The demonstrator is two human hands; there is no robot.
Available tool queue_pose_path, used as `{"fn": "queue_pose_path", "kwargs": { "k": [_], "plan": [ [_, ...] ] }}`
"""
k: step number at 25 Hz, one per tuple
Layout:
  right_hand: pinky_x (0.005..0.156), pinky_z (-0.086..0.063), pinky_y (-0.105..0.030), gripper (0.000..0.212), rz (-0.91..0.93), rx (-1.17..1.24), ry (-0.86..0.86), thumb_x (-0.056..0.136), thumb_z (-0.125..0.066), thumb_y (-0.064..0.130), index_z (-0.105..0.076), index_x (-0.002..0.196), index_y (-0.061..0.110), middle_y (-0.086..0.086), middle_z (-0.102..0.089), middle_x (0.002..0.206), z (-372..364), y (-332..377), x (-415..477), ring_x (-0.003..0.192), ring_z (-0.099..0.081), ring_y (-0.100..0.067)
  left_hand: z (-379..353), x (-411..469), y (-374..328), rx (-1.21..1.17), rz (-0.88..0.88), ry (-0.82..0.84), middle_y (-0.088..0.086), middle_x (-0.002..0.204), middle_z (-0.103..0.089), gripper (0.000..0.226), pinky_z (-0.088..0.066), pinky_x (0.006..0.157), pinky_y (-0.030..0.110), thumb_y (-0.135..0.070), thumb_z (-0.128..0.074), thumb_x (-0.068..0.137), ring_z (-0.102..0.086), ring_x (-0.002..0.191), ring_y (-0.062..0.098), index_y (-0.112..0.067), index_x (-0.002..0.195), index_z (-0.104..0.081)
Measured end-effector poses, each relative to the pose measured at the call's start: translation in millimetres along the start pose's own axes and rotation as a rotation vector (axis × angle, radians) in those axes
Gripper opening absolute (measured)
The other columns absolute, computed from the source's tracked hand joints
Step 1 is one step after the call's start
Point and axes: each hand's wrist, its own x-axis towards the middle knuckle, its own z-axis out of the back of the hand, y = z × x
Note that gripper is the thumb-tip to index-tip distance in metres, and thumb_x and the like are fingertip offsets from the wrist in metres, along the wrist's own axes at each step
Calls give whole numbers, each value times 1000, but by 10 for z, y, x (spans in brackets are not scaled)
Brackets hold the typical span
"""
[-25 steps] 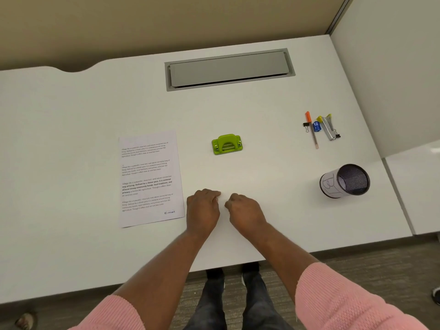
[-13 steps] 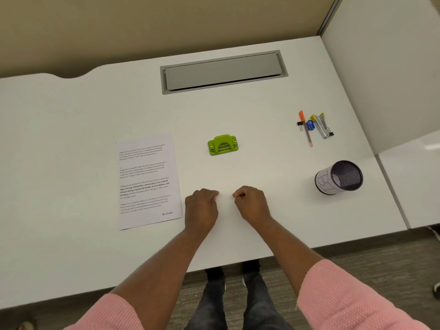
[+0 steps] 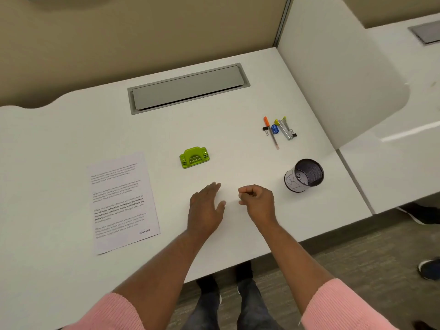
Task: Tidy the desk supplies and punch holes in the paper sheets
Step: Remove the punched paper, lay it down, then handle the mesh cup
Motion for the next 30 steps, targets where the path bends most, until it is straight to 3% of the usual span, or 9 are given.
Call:
{"fn": "queue_pose_path", "kwargs": {
  "k": [3, 8, 11, 15, 21, 26, 30],
  "plan": [
    [78, -63, -43, 18, 32, 54, -67, 85, -68, 2, -77, 86, 17, 3, -76, 82, 304, 83, 42, 71, -74, -16, -149, 177, -325, -2, -100, 73, -3, 159, -37, 63, -24, 121, 43, -36, -61, 94, -32, 148, 18, -26, 152, -37],
    [64, -56, -19, 22, 109, 80, -231, 87, -68, 4, -75, 86, 24, 12, -75, 81, 907, 234, 186, 68, -74, -14, -454, 538, -1022, 20, -239, 192, -6, 166, -16, 88, -9, 123, 42, -62, -58, 89, -11, 153, 12, -32, 157, -11],
    [64, -56, -14, 18, 140, 28, -316, 89, -67, 7, -77, 93, 22, 10, -75, 82, 1218, 269, 293, 72, -72, -9, -598, 745, -1371, 38, -313, 264, -5, 167, -10, 101, -7, 122, 44, -71, -60, 81, -5, 154, 13, -33, 157, -6],
    [75, -59, -18, 17, 174, -48, -390, 89, -66, 5, -75, 97, 18, 7, -74, 90, 1554, 280, 467, 87, -71, -8, -740, 969, -1743, 21, -368, 345, -6, 167, -9, 115, -4, 122, 45, -80, -63, 72, -2, 154, 12, -28, 158, -7],
    [64, -50, -6, 19, 247, -143, -385, 90, -69, 11, -64, 102, 26, 13, -70, 91, 1730, 275, 621, 86, -67, 1, -800, 1080, -1921, -16, -382, 402, -6, 162, -29, 103, -11, 123, 52, -75, -65, 74, -11, 154, 14, -25, 155, -24],
    [68, -56, -10, 19, 266, -228, -337, 93, -68, 14, -63, 106, 27, 11, -70, 95, 1723, 231, 661, 89, -67, 1, -814, 1078, -1910, -40, -355, 407, -9, 161, -31, 101, -11, 123, 50, -75, -64, 74, -12, 153, 13, -27, 154, -26],
    [67, -55, -10, 20, 326, -318, -349, 87, -71, 7, -65, 97, 24, 10, -67, 89, 1723, 216, 686, 84, -65, 0, -813, 1073, -1908, -50, -344, 412, -9, 161, -32, 99, -11, 123, 52, -75, -64, 74, -12, 153, 14, -29, 153, -27]
  ]
}}
